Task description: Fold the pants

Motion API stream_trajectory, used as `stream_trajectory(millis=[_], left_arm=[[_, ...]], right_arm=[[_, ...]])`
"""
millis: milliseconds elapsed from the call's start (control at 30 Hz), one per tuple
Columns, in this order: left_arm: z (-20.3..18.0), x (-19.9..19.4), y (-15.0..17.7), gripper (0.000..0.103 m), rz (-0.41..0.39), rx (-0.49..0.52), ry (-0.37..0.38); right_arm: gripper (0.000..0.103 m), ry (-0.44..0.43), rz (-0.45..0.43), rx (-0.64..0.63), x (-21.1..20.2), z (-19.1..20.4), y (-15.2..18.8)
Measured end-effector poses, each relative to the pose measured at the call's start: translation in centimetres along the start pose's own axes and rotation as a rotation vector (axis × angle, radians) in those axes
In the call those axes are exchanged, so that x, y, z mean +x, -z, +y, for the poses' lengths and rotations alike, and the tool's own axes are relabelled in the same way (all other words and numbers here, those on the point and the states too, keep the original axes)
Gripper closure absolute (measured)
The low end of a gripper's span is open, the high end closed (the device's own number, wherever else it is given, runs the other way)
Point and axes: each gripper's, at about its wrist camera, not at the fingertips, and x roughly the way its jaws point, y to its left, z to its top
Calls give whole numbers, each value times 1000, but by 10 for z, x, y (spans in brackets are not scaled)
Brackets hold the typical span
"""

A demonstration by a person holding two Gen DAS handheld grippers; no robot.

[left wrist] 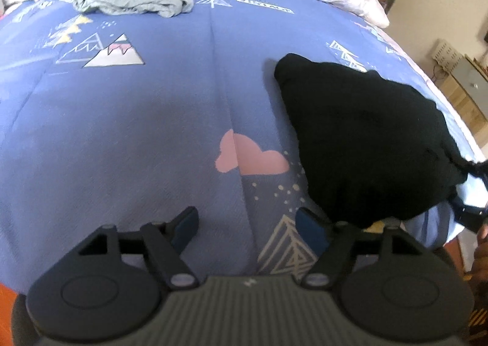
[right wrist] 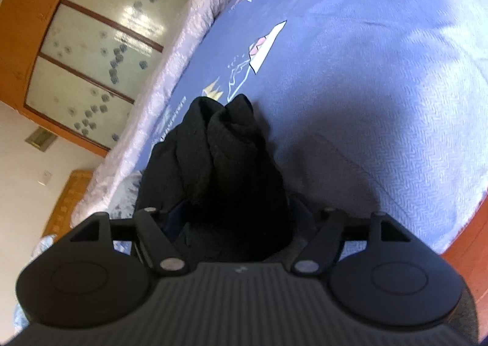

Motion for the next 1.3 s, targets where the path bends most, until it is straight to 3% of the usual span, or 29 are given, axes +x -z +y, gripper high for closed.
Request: stream_trajectory(millis=[167, 367, 567, 1000, 1300], left_arm=[[-13, 0, 11, 22, -19, 69, -41], [-10, -2, 13, 22, -25, 53, -33], [-14, 0, 13, 12, -19, 60, -27], [-11, 2, 12, 1, -7, 49, 16], [-1, 1, 9, 0, 5, -5, 66]], right_arm=[[28, -99, -37, 38, -7, -17, 5], [28, -178, -50, 111, -12, -30, 5], [28, -180, -56, 94, -17, -26, 8], [28, -178, -58, 92, -15, -27, 7], [28, -179, -59, 92, -15, -27, 7]])
